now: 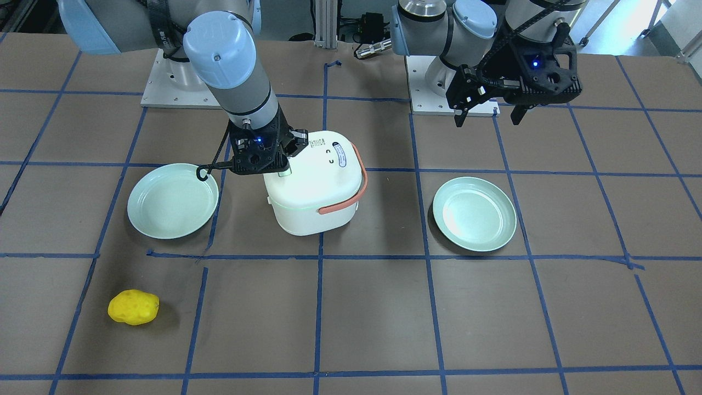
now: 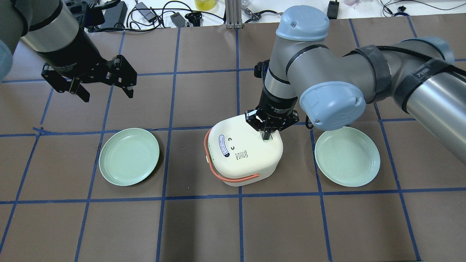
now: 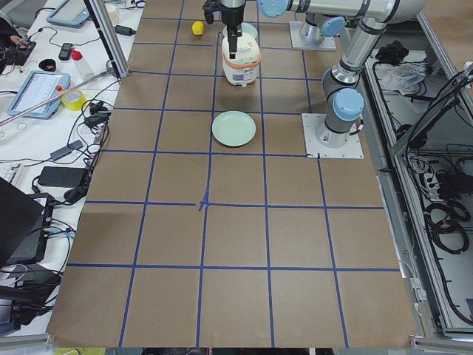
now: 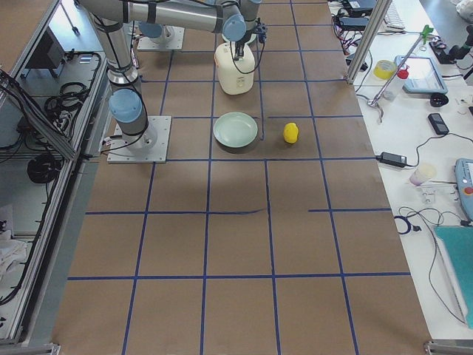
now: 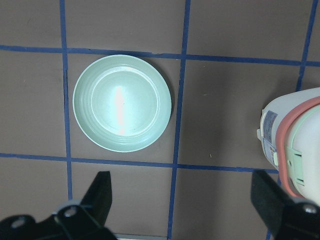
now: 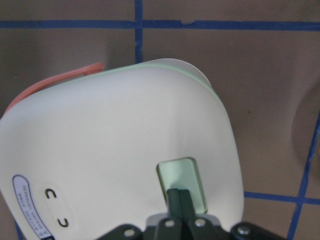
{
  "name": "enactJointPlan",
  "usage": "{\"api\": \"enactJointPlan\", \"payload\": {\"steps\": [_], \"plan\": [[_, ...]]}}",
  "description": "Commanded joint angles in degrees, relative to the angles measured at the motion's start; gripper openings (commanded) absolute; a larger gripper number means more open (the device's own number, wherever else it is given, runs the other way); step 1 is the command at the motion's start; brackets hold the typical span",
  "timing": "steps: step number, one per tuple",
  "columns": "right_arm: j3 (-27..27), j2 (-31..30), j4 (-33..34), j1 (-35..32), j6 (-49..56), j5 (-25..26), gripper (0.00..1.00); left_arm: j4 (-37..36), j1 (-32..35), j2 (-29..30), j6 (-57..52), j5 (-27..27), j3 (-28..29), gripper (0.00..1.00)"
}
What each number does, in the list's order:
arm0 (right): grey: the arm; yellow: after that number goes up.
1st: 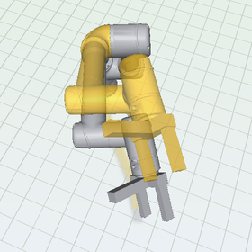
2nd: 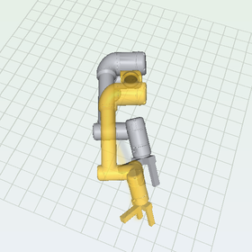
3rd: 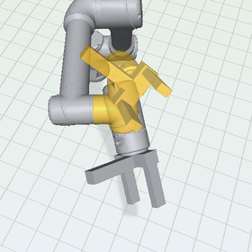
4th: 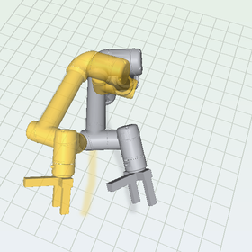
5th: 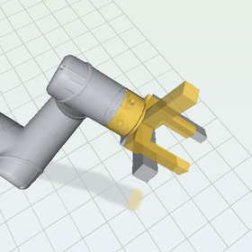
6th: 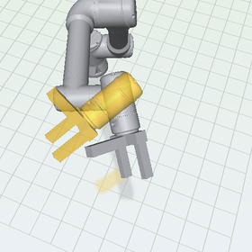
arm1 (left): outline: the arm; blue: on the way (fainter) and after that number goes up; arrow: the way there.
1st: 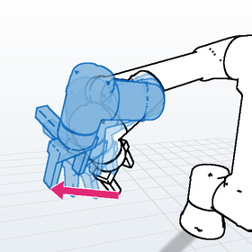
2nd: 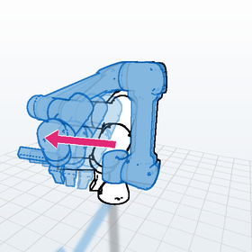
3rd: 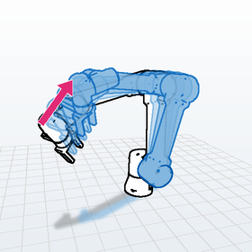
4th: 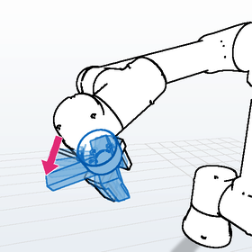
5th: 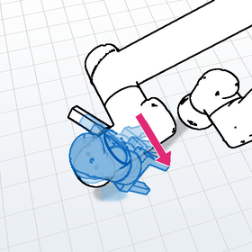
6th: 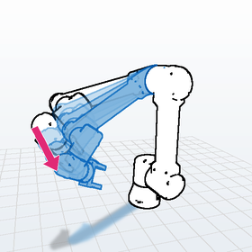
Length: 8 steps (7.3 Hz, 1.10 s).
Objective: Press rice cooker button
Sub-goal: 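Press down on the green lid button with the right gripper, then lift the right gripper away as the cooker lid pops open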
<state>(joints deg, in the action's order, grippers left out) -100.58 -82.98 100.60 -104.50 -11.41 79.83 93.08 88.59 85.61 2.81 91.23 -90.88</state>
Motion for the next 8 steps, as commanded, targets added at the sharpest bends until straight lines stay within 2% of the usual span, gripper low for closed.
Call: {"api": "enactJointPlan", "payload": {"steps": [1,3,5,7,8], "plan": [[1.7,-0.2,-0.4,0.0,-0.7,0.0,0.0,0.0,0.0,0.0,0.0,0.0,0.0,1.0],[6.2,-1.2,-3.4,-0.1,-3.8,-2.4,0.0,0.0,0.0,0.0,0.0,0.0,0.0,1.0],[16.1,-1.5,-12.3,0.0,-6.3,-5.4,0.0,0.0,0.0,0.0,0.0,0.0,0.0,1.0],[24.1,-1.4,-19.2,0.8,-6.2,-3.5,0.02,0.0,0.0,0.0,0.0,0.0,0.0,1.0],[24.2,-1.1,-18.8,1.4,-5.4,-0.8,0.02,0.0,0.0,0.0,0.0,0.0,0.0,1.0]]}}
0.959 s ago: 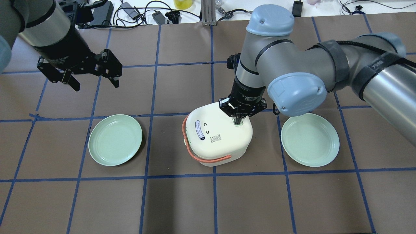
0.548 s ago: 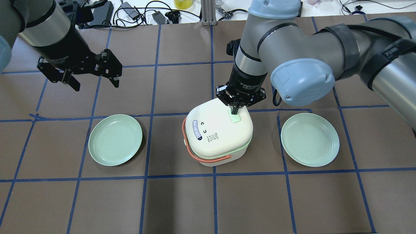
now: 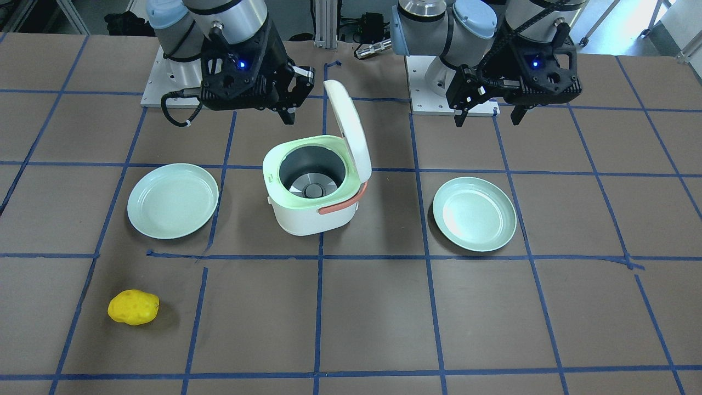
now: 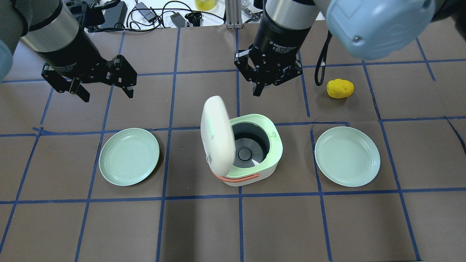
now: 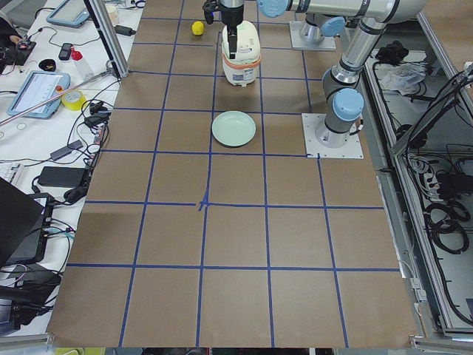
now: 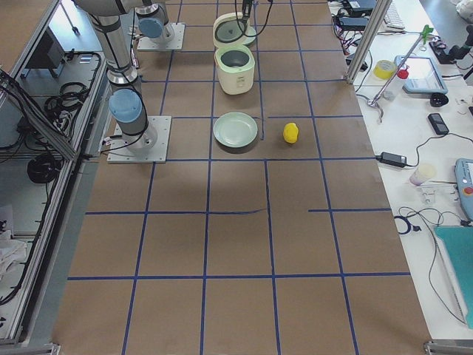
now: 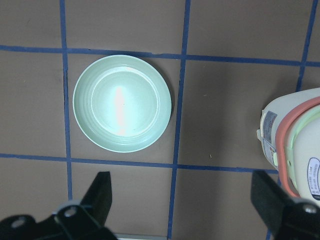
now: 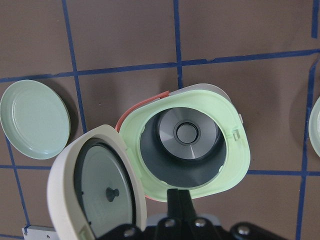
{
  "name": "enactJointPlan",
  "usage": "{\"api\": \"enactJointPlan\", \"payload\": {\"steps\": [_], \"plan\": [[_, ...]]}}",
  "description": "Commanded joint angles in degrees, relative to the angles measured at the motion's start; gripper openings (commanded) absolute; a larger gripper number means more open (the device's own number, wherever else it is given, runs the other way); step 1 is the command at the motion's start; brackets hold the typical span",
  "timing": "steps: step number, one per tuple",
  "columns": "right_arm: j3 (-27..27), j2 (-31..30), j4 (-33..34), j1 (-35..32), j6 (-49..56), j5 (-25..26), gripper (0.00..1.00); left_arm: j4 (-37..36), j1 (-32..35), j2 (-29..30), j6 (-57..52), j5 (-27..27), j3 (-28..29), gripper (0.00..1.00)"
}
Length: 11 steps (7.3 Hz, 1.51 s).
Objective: Press rice cooker button
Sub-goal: 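Lift the right gripper away as the cooker lid pops open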
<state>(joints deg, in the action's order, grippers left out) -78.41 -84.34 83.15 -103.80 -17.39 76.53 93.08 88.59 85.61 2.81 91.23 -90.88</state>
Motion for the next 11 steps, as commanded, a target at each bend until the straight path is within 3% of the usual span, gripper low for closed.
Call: {"api": "enactJointPlan", "payload": {"steps": [1,4,5,6,7,9,11], "plan": [[2.0,0.7,-1.1,2.8,1.8,5.8,0.02,0.0,0.0,0.0,0.0,0.0,0.0,1.0],[1.9,0.1,-2.9,10.4,12.1,9.3,0.03,0.0,0.0,0.0,0.0,0.0,0.0,1.0],[1.6,0.1,-4.2,13.5,13.9,9.9,0.07,0.0,0.0,0.0,0.0,0.0,0.0,1.0],[1.5,0.1,-4.0,17.3,19.0,9.9,0.31,0.0,0.0,0.0,0.0,0.0,0.0,1.0],[1.5,0.1,-3.4,21.0,24.8,10.9,0.96,0.0,0.0,0.0,0.0,0.0,0.0,1.0],[0.5,0.0,-3.5,22.7,25.7,15.6,1.0,0.0,0.0,0.0,0.0,0.0,0.0,1.0],[-1.4,-0.7,-2.1,22.4,23.0,15.7,1.0,0.0,0.0,0.0,0.0,0.0,0.0,1.0]]}}
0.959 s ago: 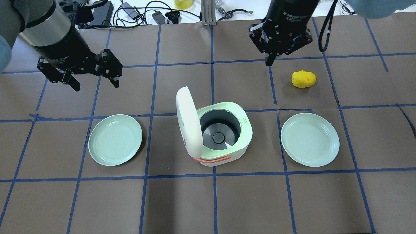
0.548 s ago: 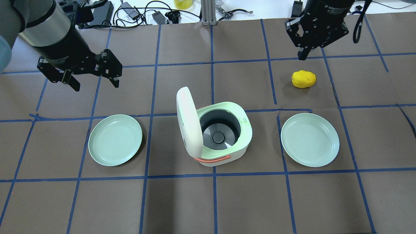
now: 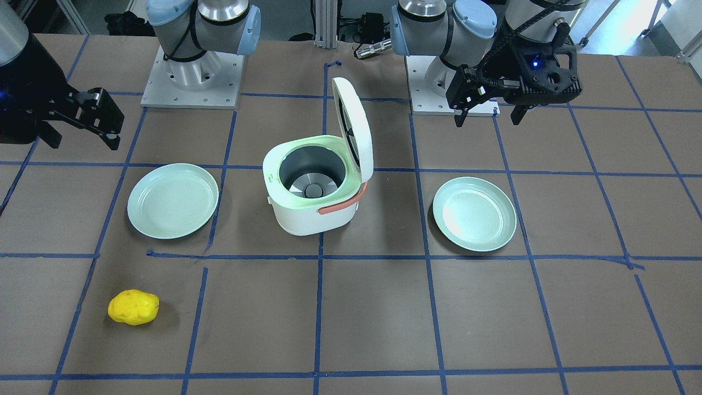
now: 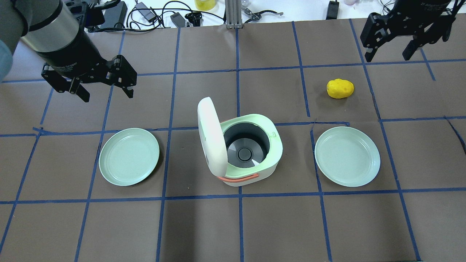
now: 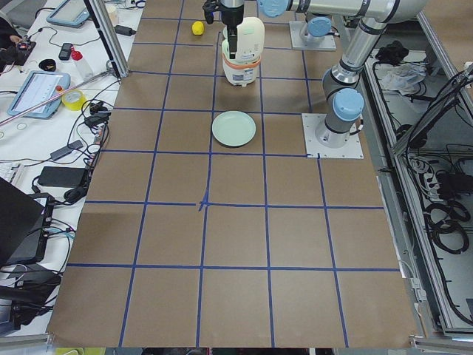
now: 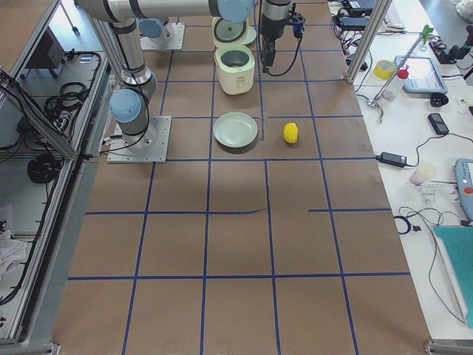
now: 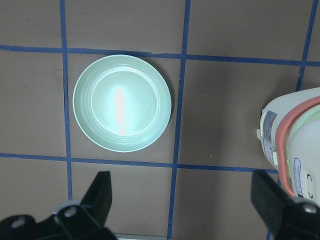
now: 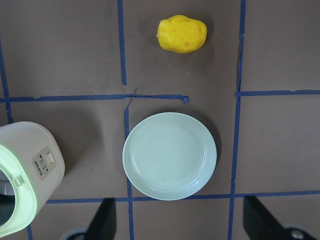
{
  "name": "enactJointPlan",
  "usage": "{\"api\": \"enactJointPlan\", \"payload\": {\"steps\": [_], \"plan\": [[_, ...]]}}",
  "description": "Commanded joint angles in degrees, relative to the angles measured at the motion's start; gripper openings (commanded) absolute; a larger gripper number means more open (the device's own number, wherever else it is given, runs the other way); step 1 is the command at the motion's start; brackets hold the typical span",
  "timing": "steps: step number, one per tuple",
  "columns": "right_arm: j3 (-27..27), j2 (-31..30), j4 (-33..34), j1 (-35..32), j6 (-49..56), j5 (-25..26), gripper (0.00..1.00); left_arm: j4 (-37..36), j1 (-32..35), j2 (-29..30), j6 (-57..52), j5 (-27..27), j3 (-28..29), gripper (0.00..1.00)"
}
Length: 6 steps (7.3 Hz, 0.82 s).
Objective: Press rice cooker button
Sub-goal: 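Lift the right gripper away as the cooker lid pops open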
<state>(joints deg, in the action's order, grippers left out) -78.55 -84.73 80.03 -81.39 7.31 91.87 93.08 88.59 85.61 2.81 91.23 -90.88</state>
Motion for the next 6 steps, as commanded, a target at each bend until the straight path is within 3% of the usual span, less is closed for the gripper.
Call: {"api": "enactJointPlan", "payload": {"steps": [1,6], "plan": [[-2.3,-1.2,1.1,-0.1,-3.5,0.0,1.0,0.0,0.0,0.0,0.0,0.0,0.0,1.0],[-4.2,-2.6,2.6,-6.4,-7.2,-0.4,1.0,0.0,0.0,0.0,0.0,0.0,0.0,1.0]]}}
